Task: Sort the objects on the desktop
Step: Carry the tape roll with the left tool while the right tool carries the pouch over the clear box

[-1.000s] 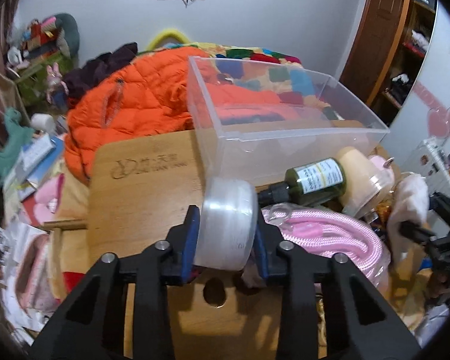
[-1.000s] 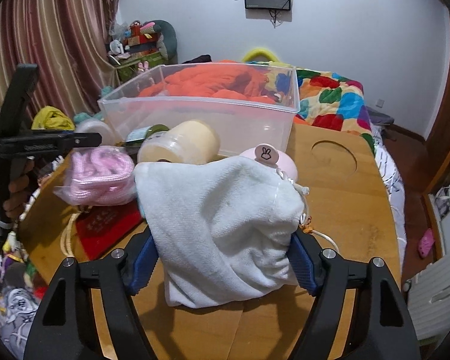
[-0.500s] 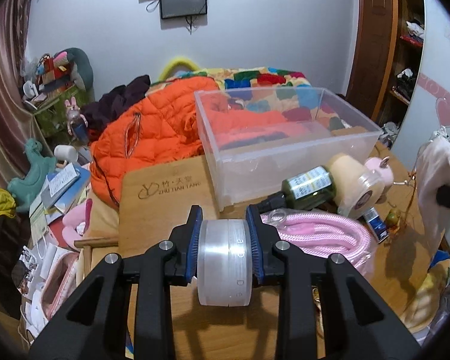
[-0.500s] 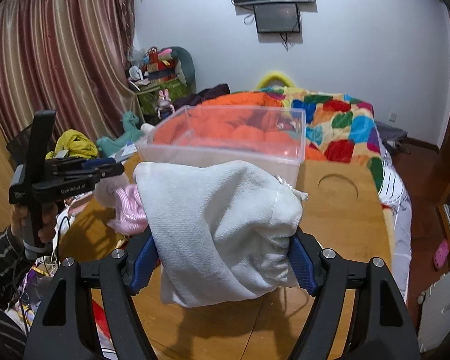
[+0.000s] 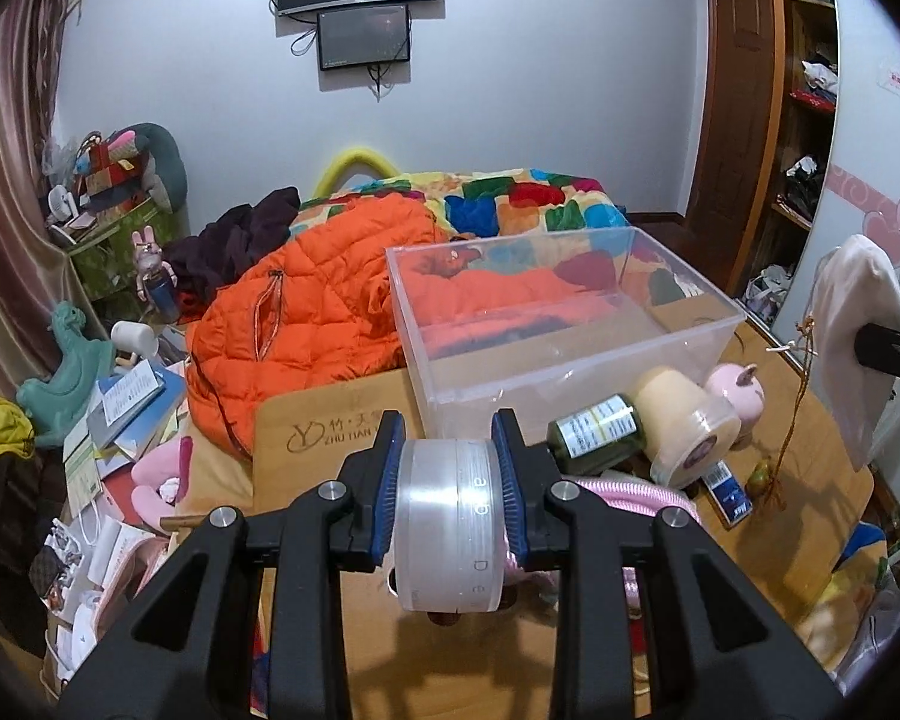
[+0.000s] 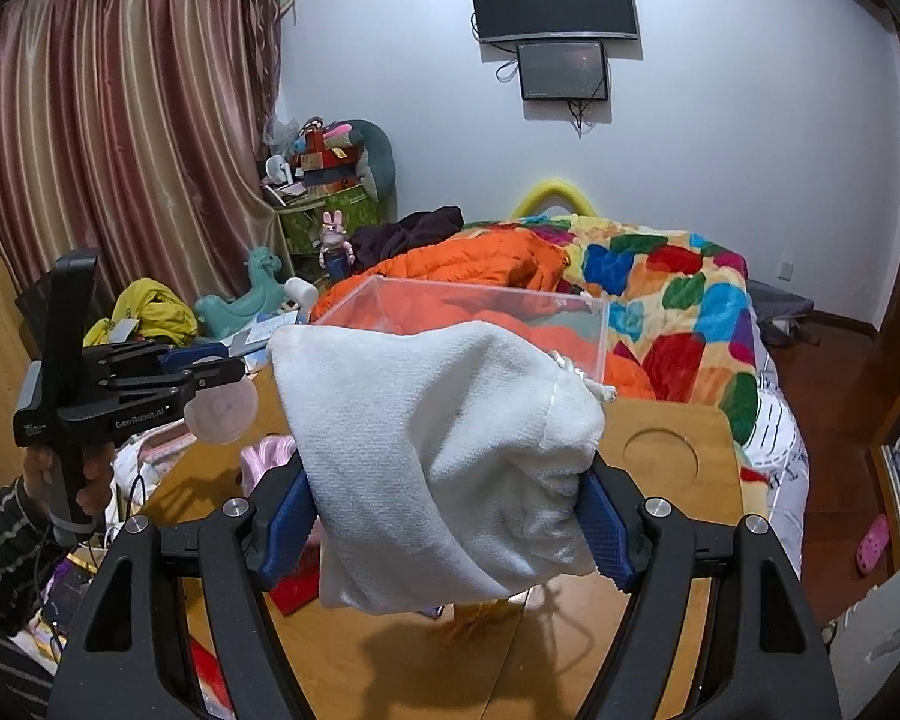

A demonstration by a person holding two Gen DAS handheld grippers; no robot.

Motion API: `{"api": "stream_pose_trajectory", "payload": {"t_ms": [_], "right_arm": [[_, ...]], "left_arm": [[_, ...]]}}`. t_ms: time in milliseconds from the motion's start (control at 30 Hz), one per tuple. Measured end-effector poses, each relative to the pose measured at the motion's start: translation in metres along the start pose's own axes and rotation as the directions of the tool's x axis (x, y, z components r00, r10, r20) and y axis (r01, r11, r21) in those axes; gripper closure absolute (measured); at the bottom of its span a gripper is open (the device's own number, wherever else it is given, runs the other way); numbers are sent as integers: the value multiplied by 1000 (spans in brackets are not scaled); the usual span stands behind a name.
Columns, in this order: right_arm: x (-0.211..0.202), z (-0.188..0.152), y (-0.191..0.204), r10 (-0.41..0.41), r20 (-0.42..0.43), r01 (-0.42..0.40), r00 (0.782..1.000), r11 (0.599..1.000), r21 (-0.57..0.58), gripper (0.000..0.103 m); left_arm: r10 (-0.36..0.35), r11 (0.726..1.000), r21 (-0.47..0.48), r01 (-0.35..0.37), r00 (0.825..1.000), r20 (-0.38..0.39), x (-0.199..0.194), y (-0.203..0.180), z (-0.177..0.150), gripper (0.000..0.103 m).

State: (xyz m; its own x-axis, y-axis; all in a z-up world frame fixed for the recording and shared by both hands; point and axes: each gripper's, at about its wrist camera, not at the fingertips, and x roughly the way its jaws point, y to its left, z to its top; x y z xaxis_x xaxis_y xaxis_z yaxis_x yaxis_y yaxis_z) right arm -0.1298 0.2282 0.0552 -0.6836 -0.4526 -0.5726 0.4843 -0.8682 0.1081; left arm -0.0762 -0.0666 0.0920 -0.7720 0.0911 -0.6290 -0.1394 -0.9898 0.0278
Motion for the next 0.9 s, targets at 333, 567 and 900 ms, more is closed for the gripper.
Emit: {"api": "stream_pose_trajectory", "payload": {"t_ms": [333, 567, 900], "right_arm": [[29, 30, -13, 28, -5, -28, 1000, 999, 15, 30], [53, 52, -18, 22, -8, -22, 1000, 1000, 9, 30], [104, 73, -26, -10, -64, 10, 998, 1000, 1, 30]], "left_arm": [[-79, 996, -37, 79, 997, 15, 5, 8, 37, 74], [-120, 991, -50, 121, 993, 12, 24, 8, 65, 74], [-128, 992, -13, 128, 992, -15, 79, -11, 84, 74]]}}
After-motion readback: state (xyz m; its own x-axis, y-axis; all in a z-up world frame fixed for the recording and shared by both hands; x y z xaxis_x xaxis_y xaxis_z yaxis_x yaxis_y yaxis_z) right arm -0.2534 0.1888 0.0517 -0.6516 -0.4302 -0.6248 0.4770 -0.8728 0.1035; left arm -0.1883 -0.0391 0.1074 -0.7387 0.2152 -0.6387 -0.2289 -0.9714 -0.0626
